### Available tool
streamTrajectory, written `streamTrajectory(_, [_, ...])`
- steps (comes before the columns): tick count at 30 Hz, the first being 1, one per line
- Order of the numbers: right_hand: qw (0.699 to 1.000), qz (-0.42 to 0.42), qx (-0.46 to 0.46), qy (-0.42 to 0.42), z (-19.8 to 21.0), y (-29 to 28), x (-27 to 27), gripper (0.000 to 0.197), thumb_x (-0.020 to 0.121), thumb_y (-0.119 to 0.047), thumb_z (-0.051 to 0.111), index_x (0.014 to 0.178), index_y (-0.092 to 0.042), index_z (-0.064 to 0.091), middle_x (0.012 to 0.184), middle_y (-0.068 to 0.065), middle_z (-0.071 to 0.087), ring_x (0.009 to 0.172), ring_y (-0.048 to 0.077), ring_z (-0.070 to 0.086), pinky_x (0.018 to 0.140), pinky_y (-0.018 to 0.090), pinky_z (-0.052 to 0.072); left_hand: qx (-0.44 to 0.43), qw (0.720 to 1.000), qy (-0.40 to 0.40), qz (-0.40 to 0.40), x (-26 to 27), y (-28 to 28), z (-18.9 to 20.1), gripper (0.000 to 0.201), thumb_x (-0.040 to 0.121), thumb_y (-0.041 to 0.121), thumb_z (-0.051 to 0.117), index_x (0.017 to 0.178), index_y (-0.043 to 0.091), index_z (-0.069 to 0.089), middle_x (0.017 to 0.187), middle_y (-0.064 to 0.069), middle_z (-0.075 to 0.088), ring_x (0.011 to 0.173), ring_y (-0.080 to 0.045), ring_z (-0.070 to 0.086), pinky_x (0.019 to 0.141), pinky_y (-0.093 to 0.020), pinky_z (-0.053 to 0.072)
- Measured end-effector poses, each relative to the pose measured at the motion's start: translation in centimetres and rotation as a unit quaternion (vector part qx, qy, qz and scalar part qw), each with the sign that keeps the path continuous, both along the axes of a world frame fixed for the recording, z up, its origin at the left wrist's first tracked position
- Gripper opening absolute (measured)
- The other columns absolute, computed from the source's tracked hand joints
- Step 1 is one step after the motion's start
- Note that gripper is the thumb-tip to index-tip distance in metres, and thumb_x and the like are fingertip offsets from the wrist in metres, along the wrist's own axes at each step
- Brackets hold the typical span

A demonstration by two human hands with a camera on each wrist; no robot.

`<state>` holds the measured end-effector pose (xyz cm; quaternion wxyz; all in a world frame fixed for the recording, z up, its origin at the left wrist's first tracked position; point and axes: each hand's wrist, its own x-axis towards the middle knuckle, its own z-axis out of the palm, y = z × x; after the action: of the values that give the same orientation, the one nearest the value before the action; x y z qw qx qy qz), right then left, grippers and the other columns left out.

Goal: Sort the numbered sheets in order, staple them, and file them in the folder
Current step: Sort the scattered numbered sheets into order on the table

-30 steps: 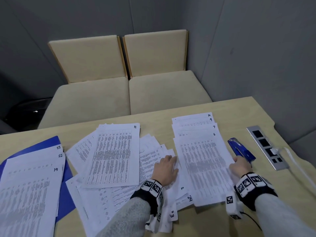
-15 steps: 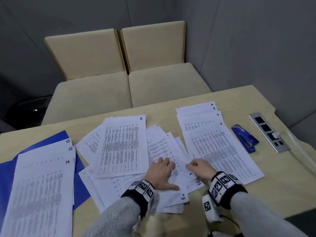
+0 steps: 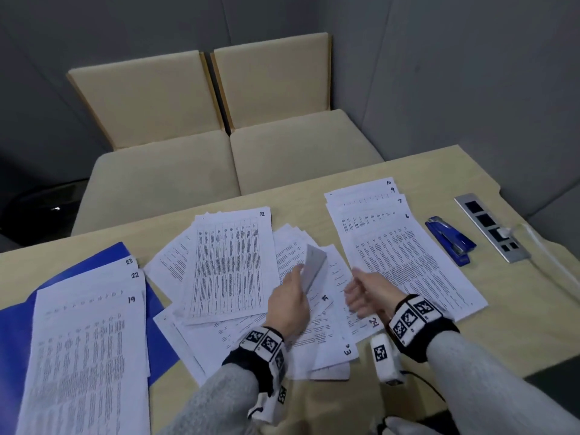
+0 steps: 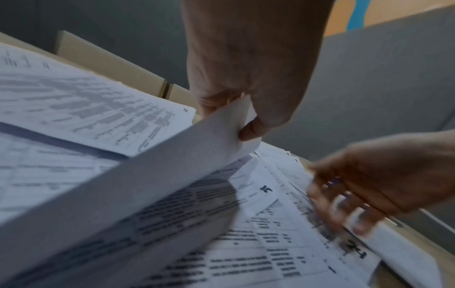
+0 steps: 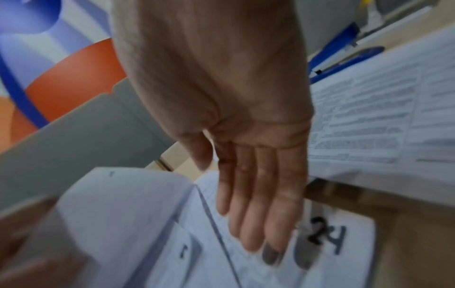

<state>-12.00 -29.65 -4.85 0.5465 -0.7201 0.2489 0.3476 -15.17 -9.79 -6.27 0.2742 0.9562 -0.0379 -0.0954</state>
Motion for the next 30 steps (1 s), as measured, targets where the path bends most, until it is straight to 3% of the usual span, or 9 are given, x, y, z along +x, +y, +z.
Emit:
streamTrajectory(5, [0.959,0.234,-0.105,0.118,0.1,0.5,-3.0,0.029,0.083,-0.026,0.068,0.078,0.002,0.065,0.062,0.012,0.070,0.048,0.021,0.066,0.048,0.027,0.052,-0.036,0.998,-0.048,0.006,0.1,1.6,0.9,0.084,0.088,0.004,0.044,0.153,0.021,-0.007,0.095,-0.009,0.058,0.058,-0.023,0.049,0.052,-0.030,0.038])
streamTrajectory(8, [0.950,0.265,-0.110,0.122,0.2,1.6,-4.0,0.024,0.080,-0.019,0.074,0.074,-0.002,0.059,0.048,0.005,0.063,0.038,0.016,0.060,0.042,0.024,0.049,-0.007,0.997,-0.064,-0.032,-0.1,2.0,1.2,0.094,0.087,-0.001,0.044,0.149,0.037,-0.016,0.101,-0.005,0.050,0.055,-0.023,0.046,0.050,-0.035,0.042])
streamTrajectory(11, [0.955,0.252,-0.118,0.099,0.3,2.0,-3.8,0.026,0.079,-0.002,0.071,0.075,-0.008,0.046,0.045,0.005,0.047,0.030,0.015,0.044,0.035,0.021,0.040,0.058,0.995,-0.050,-0.060,0.2,2.6,1.2,0.092,0.085,-0.002,0.043,0.149,0.044,-0.004,0.110,-0.006,0.043,0.055,-0.021,0.041,0.049,-0.031,0.036])
streamTrajectory(14, [0.954,0.284,-0.079,0.059,1.5,1.7,-2.5,0.022,0.079,-0.007,0.069,0.074,-0.012,0.048,0.060,0.008,0.050,0.041,0.016,0.049,0.042,0.022,0.042,0.067,0.996,-0.040,-0.052,0.0,3.0,1.3,0.081,0.086,0.000,0.043,0.151,0.034,0.011,0.120,-0.009,0.045,0.058,-0.020,0.042,0.051,-0.031,0.037])
streamTrajectory(16, [0.969,0.245,-0.041,0.002,2.5,1.1,-1.4,0.021,0.083,-0.007,0.064,0.075,-0.012,0.045,0.075,0.010,0.053,0.054,0.024,0.058,0.043,0.023,0.044,0.031,0.998,-0.044,-0.023,-0.4,3.1,1.2,0.082,0.087,0.001,0.043,0.152,0.030,0.004,0.117,-0.008,0.046,0.055,-0.021,0.043,0.048,-0.032,0.036])
streamTrajectory(19, [0.975,0.120,-0.068,-0.175,4.5,0.7,0.2,0.007,0.090,-0.011,0.058,0.090,-0.014,0.051,0.093,0.004,0.059,0.078,0.030,0.066,0.065,0.036,0.055,-0.016,0.998,-0.064,0.025,-0.4,3.2,1.6,0.087,0.089,0.002,0.045,0.152,0.030,-0.008,0.114,-0.005,0.046,0.051,-0.017,0.044,0.043,-0.027,0.031])
streamTrajectory(23, [0.911,-0.118,-0.114,-0.379,7.7,-0.3,2.3,0.008,0.091,-0.022,0.054,0.089,-0.015,0.051,0.085,0.009,0.059,0.079,0.021,0.056,0.068,0.037,0.048,-0.083,0.988,-0.118,0.064,0.4,3.6,2.9,0.083,0.090,0.003,0.046,0.152,0.027,-0.004,0.128,-0.004,0.047,0.055,-0.013,0.043,0.045,-0.020,0.028])
streamTrajectory(27, [0.874,-0.231,-0.027,-0.426,11.6,-0.1,4.0,0.007,0.091,-0.027,0.051,0.094,-0.020,0.050,0.098,0.004,0.058,0.093,0.022,0.057,0.084,0.042,0.049,-0.138,0.960,-0.222,0.104,1.8,3.3,6.3,0.078,0.092,0.001,0.042,0.151,0.028,-0.002,0.147,0.001,0.037,0.064,-0.012,0.043,0.048,-0.020,0.035])
streamTrajectory(30, [0.876,-0.249,0.008,-0.414,13.2,0.7,4.9,0.035,0.088,-0.034,0.049,0.118,-0.015,0.046,0.117,0.006,0.058,0.110,0.022,0.056,0.097,0.042,0.046,-0.120,0.941,-0.307,0.070,2.6,2.3,8.9,0.077,0.091,0.001,0.042,0.151,0.026,0.001,0.120,-0.011,0.054,0.076,-0.019,0.048,0.051,-0.030,0.041])
